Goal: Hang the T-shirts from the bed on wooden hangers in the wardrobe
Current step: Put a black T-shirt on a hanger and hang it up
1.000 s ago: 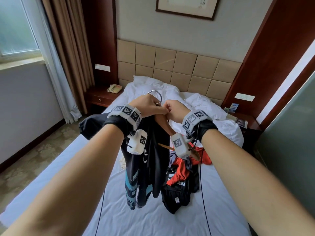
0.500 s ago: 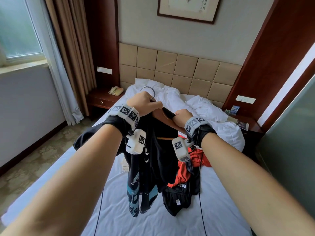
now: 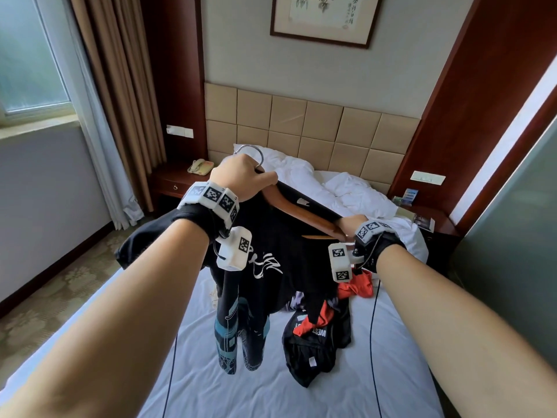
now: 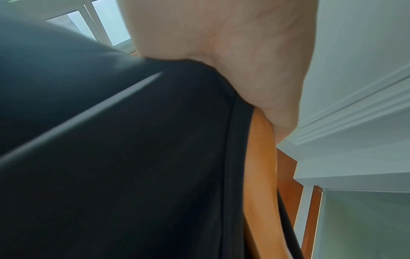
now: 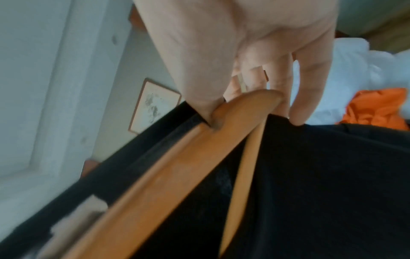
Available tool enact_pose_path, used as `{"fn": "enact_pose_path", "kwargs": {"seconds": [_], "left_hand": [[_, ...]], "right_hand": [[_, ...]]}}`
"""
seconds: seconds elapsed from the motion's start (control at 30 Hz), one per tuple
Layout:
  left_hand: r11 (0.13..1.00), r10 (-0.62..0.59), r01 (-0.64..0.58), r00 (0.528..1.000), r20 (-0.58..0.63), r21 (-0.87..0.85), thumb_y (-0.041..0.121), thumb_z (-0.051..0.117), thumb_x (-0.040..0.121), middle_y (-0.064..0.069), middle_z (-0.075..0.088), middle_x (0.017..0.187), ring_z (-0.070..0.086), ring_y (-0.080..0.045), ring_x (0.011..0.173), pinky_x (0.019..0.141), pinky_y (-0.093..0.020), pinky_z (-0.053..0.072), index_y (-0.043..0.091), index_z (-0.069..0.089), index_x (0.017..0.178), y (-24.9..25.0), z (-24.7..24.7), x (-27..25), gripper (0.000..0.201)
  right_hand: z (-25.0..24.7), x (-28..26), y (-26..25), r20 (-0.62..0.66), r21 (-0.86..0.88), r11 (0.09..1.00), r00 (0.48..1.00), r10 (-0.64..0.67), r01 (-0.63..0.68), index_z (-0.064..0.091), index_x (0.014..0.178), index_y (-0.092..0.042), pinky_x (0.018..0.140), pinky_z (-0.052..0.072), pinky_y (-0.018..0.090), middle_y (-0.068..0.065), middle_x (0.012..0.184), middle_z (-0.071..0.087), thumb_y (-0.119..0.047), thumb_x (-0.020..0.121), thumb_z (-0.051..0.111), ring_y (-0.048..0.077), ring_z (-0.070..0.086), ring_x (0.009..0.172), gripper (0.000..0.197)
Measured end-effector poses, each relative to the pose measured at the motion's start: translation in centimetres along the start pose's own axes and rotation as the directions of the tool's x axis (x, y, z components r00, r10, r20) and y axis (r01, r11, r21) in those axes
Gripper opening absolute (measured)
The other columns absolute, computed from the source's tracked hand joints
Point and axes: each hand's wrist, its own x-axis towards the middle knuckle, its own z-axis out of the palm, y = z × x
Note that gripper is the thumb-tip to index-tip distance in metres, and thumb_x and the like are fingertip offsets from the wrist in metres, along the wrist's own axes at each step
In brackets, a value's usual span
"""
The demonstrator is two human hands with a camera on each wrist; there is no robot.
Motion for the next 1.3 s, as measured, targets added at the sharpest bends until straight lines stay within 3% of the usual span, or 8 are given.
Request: {"fn": "enact_pose_path", "kwargs": {"seconds": [0.13,0.4,0.67,0.77,0.9,1.0,1.2,1.3], "left_hand": [[1.000,0.000,0.001,0.998,-0.063,0.011,0.046,0.063,0.075,-0.001,0.048,0.062,0.049,-0.020,0.059,0.058,-0.028,0.038,0.018,0.044,0.060,0.0,-0.1,-0.1,0.037],[0.998,-0.025,0.032,0.992,-0.125,0.049,0.047,0.062,0.072,0.000,0.045,0.059,0.047,-0.021,0.056,0.056,-0.027,0.038,0.015,0.046,0.060,-0.3,0.4,-0.2,0.038],[0.999,-0.028,0.032,0.994,-0.103,0.039,0.048,0.061,0.071,0.002,0.035,0.053,0.039,-0.019,0.050,0.052,-0.026,0.031,0.016,0.040,0.055,-0.8,0.7,-0.5,0.041],[1.000,-0.028,0.028,0.996,-0.089,0.008,0.048,0.062,0.073,0.002,0.037,0.054,0.040,-0.015,0.051,0.053,-0.025,0.032,0.015,0.042,0.056,-0.8,0.8,-0.8,0.042],[0.992,-0.038,0.028,0.996,-0.083,-0.124,0.049,0.065,0.072,0.002,0.037,0.054,0.037,-0.015,0.050,0.053,-0.027,0.033,0.014,0.043,0.058,-0.4,1.0,-1.1,0.044],[0.981,-0.009,-0.007,0.996,-0.086,-0.192,0.051,0.067,0.072,0.001,0.038,0.051,0.037,-0.014,0.048,0.049,-0.028,0.031,0.014,0.044,0.056,0.1,1.2,-1.5,0.046],[0.966,-0.031,0.008,0.996,-0.087,-0.258,0.050,0.071,0.072,0.004,0.040,0.048,0.035,-0.010,0.041,0.044,-0.023,0.027,0.019,0.037,0.048,1.6,2.3,-2.3,0.051],[0.958,-0.049,0.031,0.997,-0.055,-0.287,0.050,0.072,0.071,0.006,0.042,0.047,0.037,-0.009,0.040,0.045,-0.023,0.029,0.019,0.042,0.048,2.5,3.4,-2.4,0.049]], "right_hand": [[-1.7,-0.4,1.1,-0.011,-0.134,0.991,1.000,0.025,-0.026,0.054,0.109,-0.021,0.062,0.058,0.023,0.002,0.093,0.057,-0.020,0.095,0.063,0.014,0.068,0.081,0.017],[-0.9,-0.8,0.8,-0.257,-0.541,0.841,0.958,-0.128,-0.032,0.067,0.101,-0.013,0.068,0.047,0.030,0.010,0.100,0.066,-0.008,0.080,0.062,0.030,0.062,0.083,0.021],[-1.0,-0.6,-0.4,-0.168,-0.268,0.962,0.980,-0.103,0.055,0.057,0.064,-0.023,0.069,0.051,0.031,0.004,0.079,0.061,-0.013,0.083,0.065,0.024,0.058,0.076,0.022],[-1.1,-0.8,-1.2,-0.091,-0.108,0.987,0.988,-0.126,0.116,0.060,0.076,-0.021,0.092,0.052,0.039,0.007,0.094,0.061,-0.020,0.090,0.062,0.023,0.058,0.089,0.014],[0.2,-2.0,-2.2,-0.185,0.025,0.982,0.967,-0.177,0.185,0.063,0.086,-0.011,0.076,0.044,0.034,0.009,0.085,0.059,-0.030,0.092,0.056,0.026,0.056,0.083,0.021],[1.2,-3.2,-2.9,-0.198,-0.034,0.986,0.966,-0.167,0.163,0.063,0.080,-0.006,0.074,0.044,0.036,0.010,0.079,0.057,-0.038,0.091,0.047,0.028,0.054,0.079,0.037],[1.5,-5.8,-2.2,-0.170,-0.291,0.923,0.936,-0.309,0.252,0.058,0.117,-0.013,0.110,0.032,0.050,0.014,0.125,0.061,-0.020,0.105,0.030,0.036,0.053,0.113,0.031],[0.8,-6.7,-1.5,-0.112,-0.204,0.938,0.945,-0.306,0.280,0.061,0.120,-0.021,0.107,0.033,0.043,0.008,0.125,0.063,-0.050,0.104,0.027,0.032,0.052,0.117,0.048]]}}
